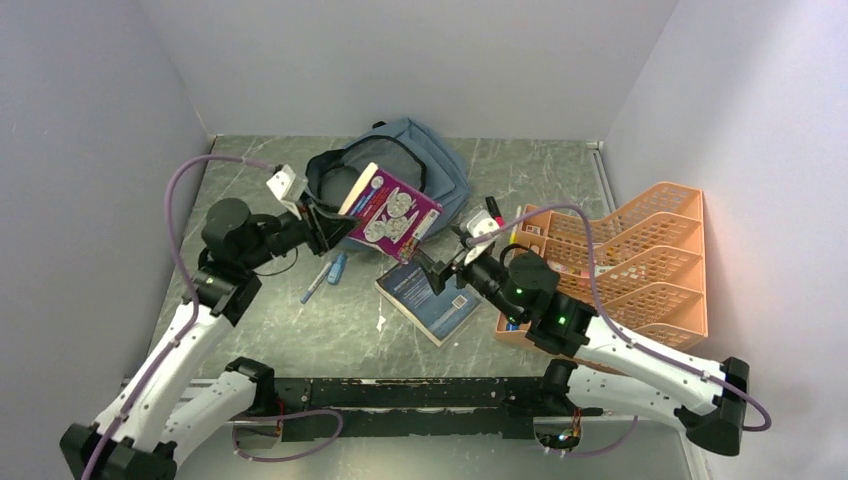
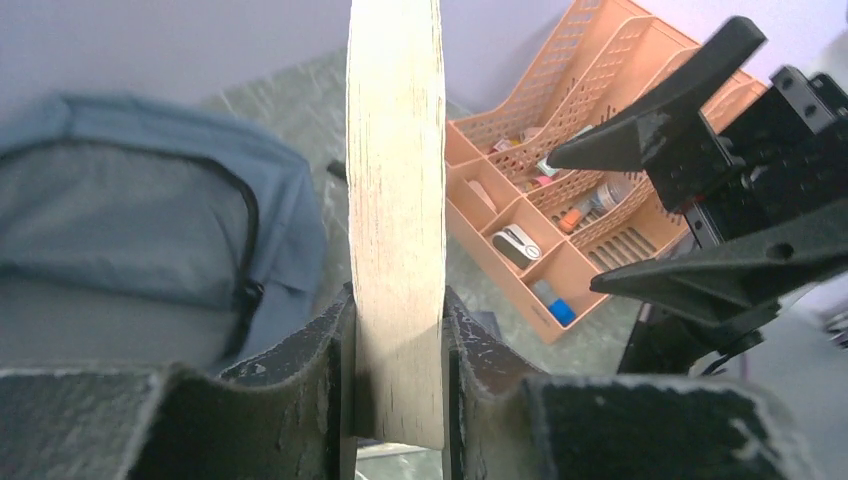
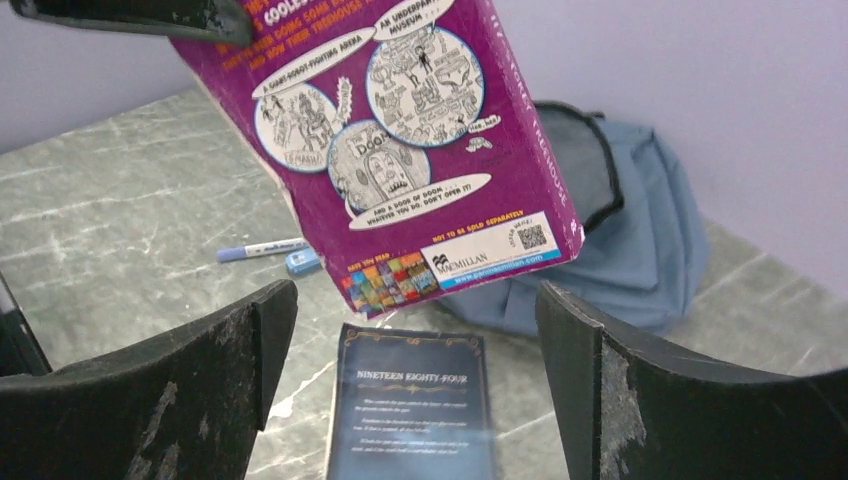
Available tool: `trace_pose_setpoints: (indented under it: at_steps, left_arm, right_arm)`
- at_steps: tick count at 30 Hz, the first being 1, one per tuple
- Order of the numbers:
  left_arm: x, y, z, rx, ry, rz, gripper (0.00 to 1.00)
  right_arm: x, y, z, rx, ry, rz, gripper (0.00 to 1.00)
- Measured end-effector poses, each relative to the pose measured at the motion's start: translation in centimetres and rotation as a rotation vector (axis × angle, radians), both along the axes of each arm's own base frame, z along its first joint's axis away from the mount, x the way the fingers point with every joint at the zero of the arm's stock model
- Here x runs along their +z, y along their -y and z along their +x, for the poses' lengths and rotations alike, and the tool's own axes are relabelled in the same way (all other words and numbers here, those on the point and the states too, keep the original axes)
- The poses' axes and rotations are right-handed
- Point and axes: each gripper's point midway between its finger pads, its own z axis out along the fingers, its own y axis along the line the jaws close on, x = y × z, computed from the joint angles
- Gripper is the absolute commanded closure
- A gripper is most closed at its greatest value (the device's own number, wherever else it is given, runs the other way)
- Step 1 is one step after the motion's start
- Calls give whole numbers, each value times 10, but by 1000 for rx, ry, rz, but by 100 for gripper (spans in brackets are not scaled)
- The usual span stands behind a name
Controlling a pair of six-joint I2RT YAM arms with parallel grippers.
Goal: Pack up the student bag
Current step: Place the book in the student bag.
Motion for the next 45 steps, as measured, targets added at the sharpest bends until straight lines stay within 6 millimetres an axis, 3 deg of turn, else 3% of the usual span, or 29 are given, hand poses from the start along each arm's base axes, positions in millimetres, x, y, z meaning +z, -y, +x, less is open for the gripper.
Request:
trace_pose_setpoints:
  at_steps: [3,10,15,18,21,29,33,37,39,40,42,45]
  left_arm:
    - [22,-5,-16,-34,166,40,95]
    - [48,-7,-74,-215,508,133,95]
    - [45,-8,-103,-333,658,202,95]
    - [36,-6,-110,-388,681,234,95]
    - [29,-5,-115,-433,691,247,95]
    - [31,-2,-128,-515,720,230,95]
    - [39,-1,-136,-548,749,221,95]
    - [42,1,-140,-578,752,218,95]
    - [43,2,-141,-589,753,215,94]
    - [43,2,-141,-591,753,213,88]
    - [44,3,-141,-593,739,208,70]
    - [45,5,-138,-598,716,198,51]
  right_arm:
    - [13,2,-9,70,110,-16,12]
    - [37,-8,-42,292,322,-71,11]
    - [72,-19,-55,397,391,-103,12]
    - [79,-22,-64,455,406,-111,15]
    - [69,-29,-73,529,380,-138,19]
    - [0,-50,-89,712,197,-282,28]
    - [-13,-49,-90,719,172,-300,52]
    - [-11,-46,-89,701,185,-285,66]
    - [-7,-43,-89,687,194,-275,89]
    - [-5,-41,-89,681,199,-273,100]
    - [-4,-40,-87,667,195,-269,100]
    - [-4,-36,-85,641,193,-264,100]
